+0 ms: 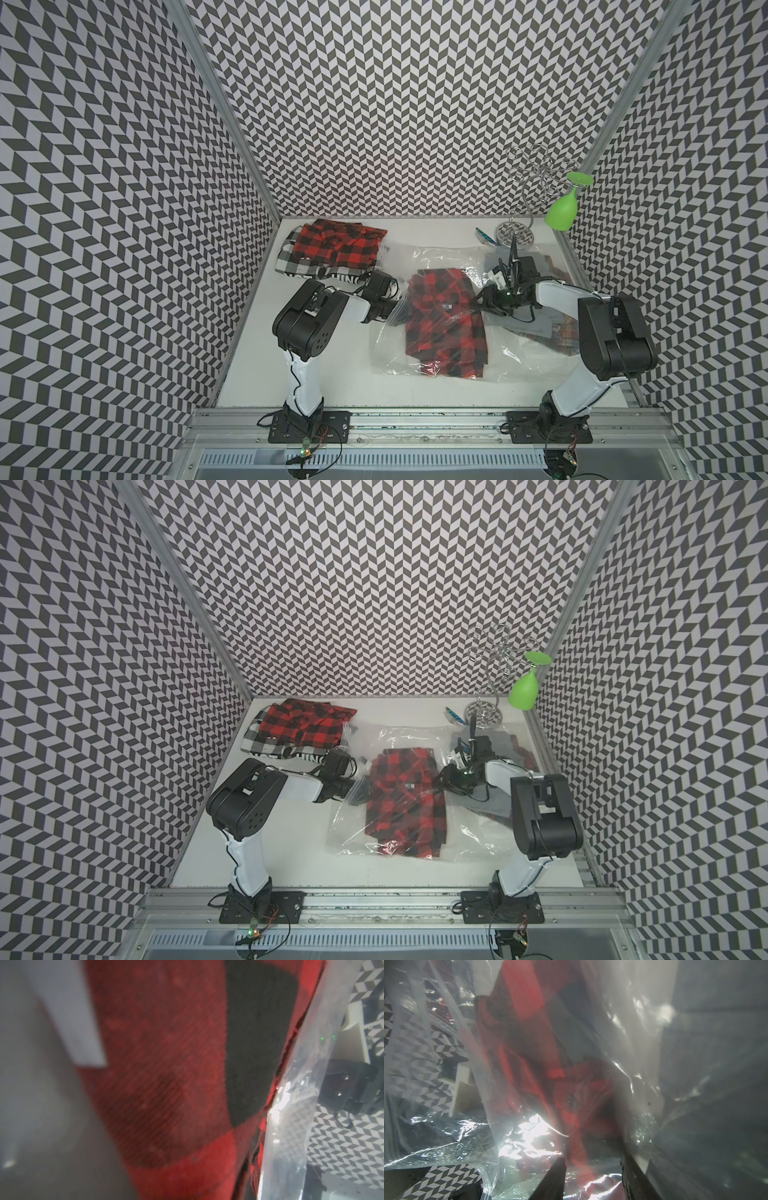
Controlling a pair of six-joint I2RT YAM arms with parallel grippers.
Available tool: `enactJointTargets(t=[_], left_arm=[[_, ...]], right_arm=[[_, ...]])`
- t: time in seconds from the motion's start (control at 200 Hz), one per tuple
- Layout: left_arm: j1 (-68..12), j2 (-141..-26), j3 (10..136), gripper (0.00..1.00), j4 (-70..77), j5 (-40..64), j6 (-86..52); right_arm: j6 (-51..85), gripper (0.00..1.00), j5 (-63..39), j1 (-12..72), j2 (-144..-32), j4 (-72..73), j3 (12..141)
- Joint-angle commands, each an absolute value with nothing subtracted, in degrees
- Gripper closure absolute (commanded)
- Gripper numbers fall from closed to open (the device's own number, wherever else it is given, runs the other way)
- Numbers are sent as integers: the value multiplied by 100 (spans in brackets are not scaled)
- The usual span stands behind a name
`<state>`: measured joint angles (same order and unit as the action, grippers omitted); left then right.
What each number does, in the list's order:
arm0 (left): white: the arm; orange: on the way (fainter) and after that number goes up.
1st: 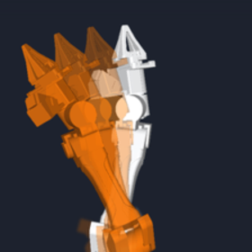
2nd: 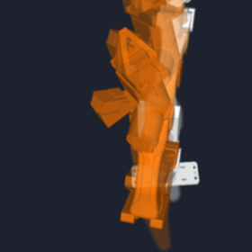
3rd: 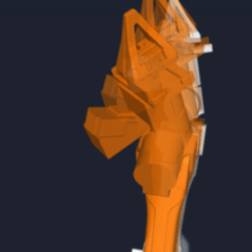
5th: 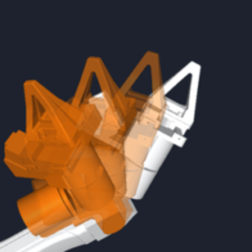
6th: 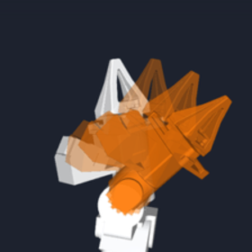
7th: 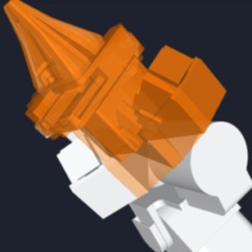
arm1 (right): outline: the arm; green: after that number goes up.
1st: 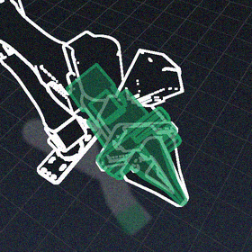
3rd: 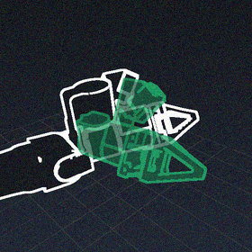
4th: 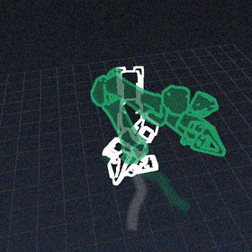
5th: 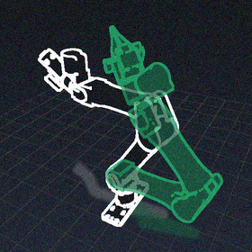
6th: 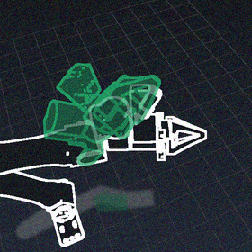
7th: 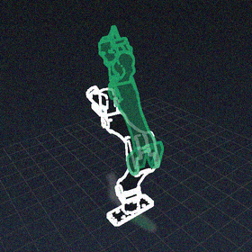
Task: Take the shirt out of the vacuum bag
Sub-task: Take out the shirt from the vacuum bag.
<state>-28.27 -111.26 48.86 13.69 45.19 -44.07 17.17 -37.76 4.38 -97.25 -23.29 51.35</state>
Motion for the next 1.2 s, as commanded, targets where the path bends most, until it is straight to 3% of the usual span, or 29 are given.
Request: enactJointTargets(t=[0.0,0.556,0.771,1.196], left_arm=[[-2865,-11142,4790,94,1354,4369,-4447],[-2445,-9717,3393,97,1669,4154,-4864],[-1629,-8687,2374,96,1875,4122,-5221],[-15,-5791,674,96,914,4102,-6215]], right_arm=[[1775,53,-3712,447,-9535,-2097,5074],[2725,53,-3153,4,-9646,-1667,4704],[2833,53,-3168,-96,-9678,-1601,4669],[3134,52,-3192,-165,-9782,-1467,4770]])
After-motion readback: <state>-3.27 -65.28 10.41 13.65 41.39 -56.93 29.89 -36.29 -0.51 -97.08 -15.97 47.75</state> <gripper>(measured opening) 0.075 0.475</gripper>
